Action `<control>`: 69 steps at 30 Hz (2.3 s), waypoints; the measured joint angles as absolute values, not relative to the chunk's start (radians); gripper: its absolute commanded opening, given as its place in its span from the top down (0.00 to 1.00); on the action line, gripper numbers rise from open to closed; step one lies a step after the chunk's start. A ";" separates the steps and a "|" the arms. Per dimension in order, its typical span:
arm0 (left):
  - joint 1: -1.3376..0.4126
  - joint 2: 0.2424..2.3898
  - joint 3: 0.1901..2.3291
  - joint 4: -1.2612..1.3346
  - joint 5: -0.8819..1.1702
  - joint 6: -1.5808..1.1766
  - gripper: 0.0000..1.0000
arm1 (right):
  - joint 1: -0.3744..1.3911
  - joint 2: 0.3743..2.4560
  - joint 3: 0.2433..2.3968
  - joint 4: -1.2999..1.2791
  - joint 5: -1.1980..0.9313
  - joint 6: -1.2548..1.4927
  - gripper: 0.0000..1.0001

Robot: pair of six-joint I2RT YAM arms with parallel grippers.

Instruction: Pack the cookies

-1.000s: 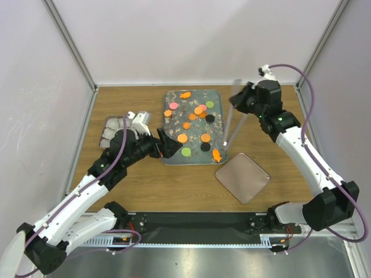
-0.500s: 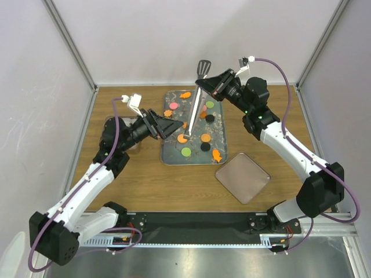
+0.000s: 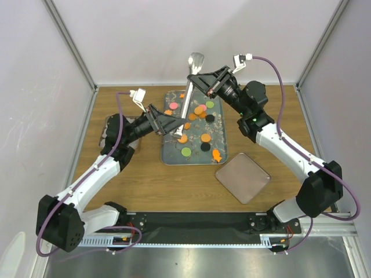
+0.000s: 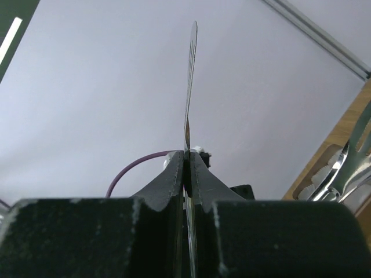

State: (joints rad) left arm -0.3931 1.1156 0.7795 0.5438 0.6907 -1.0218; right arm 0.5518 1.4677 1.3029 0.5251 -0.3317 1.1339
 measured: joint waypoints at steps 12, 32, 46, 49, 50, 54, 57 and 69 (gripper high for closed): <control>-0.390 1.153 0.763 0.746 0.743 -1.199 0.03 | 0.643 1.506 1.288 0.640 -0.334 1.110 1.00; -0.389 1.153 0.748 0.746 0.745 -1.256 0.21 | 0.719 1.409 1.080 0.794 -0.185 1.015 1.00; -0.389 1.150 0.732 0.713 0.745 -1.228 0.23 | 0.732 1.377 1.011 0.792 -0.010 1.104 1.00; -0.389 1.146 0.732 0.705 0.745 -1.221 0.23 | 0.732 1.370 1.011 0.780 0.011 1.110 1.00; -0.389 1.144 0.732 0.704 0.745 -1.221 0.23 | 0.732 1.369 1.011 0.774 0.017 1.111 1.00; -0.389 1.140 0.731 0.697 0.745 -1.217 0.25 | 0.732 1.359 1.011 0.762 0.038 1.118 1.00; -0.389 1.140 0.731 0.696 0.745 -1.211 0.25 | 0.731 1.348 1.007 0.759 0.052 1.118 1.00; -0.389 1.140 0.731 0.687 0.745 -1.203 0.30 | 0.731 1.345 1.006 0.760 0.039 1.097 1.00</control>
